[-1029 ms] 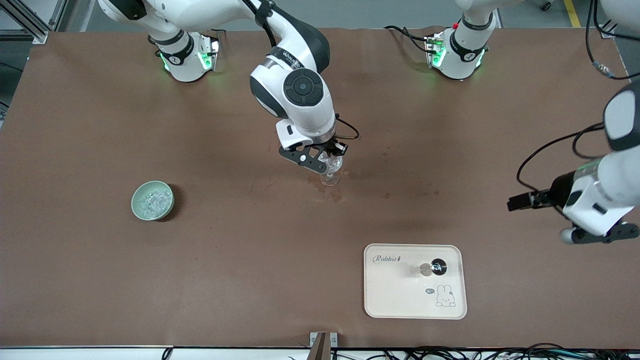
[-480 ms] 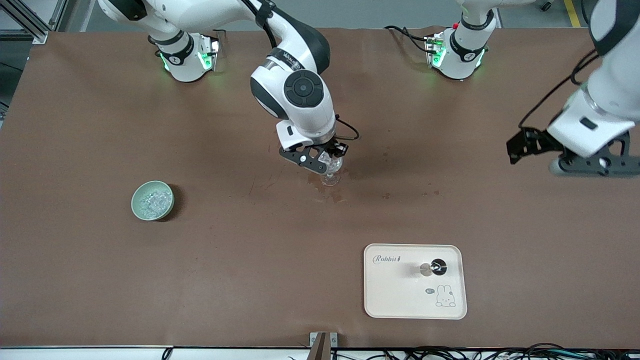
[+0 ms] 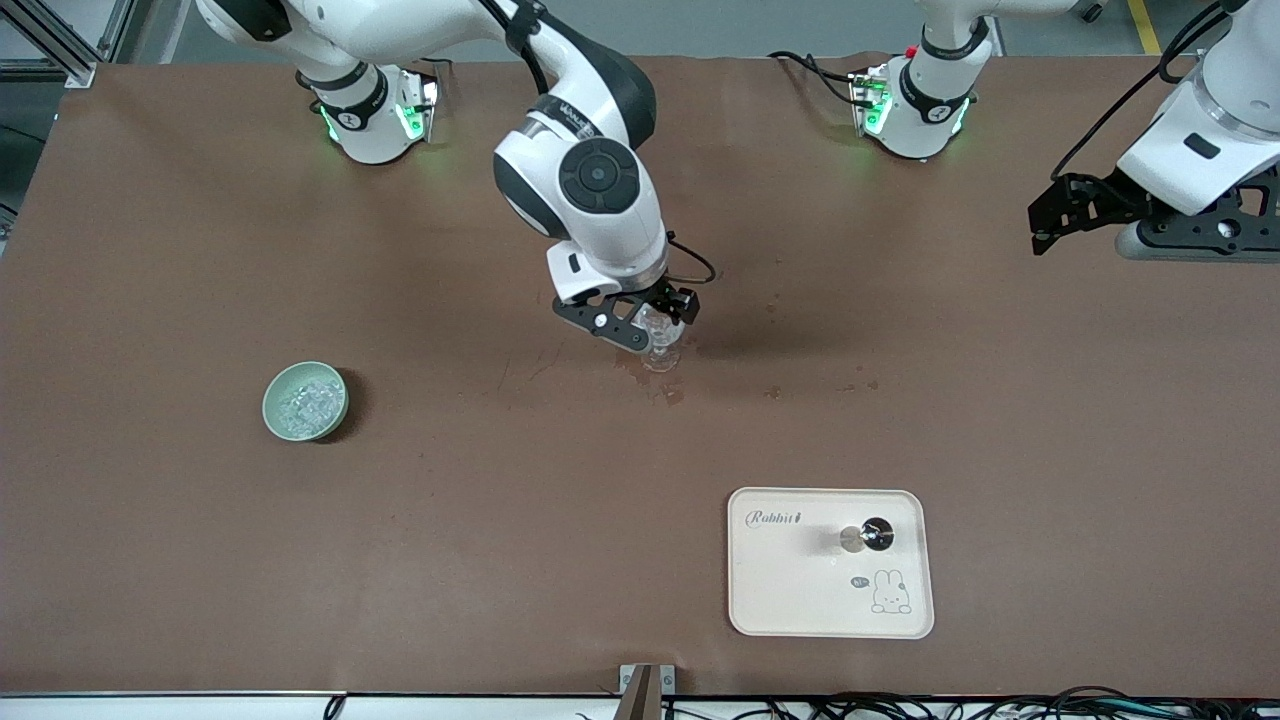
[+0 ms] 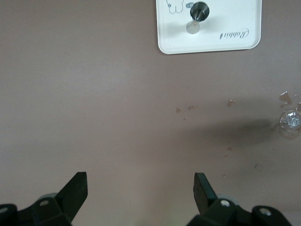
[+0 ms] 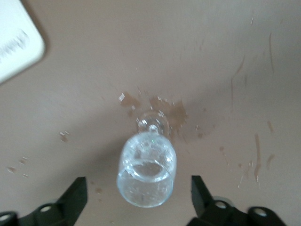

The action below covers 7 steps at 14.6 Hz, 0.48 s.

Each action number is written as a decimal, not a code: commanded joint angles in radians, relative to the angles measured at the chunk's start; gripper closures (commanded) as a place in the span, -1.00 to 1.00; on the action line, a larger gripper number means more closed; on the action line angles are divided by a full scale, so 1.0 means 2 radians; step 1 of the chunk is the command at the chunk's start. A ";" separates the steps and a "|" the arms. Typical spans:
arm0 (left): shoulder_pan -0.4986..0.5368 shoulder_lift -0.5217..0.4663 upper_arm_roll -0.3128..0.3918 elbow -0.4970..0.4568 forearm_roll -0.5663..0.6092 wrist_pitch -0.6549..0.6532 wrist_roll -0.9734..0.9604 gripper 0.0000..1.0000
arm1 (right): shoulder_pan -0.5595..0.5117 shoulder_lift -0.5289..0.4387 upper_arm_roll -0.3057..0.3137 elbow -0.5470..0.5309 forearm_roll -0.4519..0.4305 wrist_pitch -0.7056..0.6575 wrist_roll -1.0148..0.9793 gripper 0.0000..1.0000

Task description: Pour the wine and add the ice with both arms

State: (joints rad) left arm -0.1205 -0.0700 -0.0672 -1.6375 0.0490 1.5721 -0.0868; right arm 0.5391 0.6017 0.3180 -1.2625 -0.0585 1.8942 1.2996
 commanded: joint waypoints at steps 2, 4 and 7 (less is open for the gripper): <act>-0.001 -0.020 0.000 -0.023 -0.005 0.010 0.000 -1.00 | -0.051 -0.071 0.005 -0.008 -0.058 -0.024 -0.003 -1.00; 0.000 -0.018 0.000 -0.016 -0.005 0.010 0.000 -1.00 | -0.101 -0.108 0.006 -0.009 -0.060 -0.044 -0.031 -1.00; 0.002 -0.016 0.000 -0.013 -0.005 0.011 0.000 -1.00 | -0.174 -0.156 0.010 -0.009 -0.059 -0.120 -0.129 -1.00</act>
State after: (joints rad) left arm -0.1194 -0.0878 -0.0683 -1.6582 0.0489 1.5851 -0.0868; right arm 0.2805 0.3654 0.3134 -1.2407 -0.1653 1.7105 1.1324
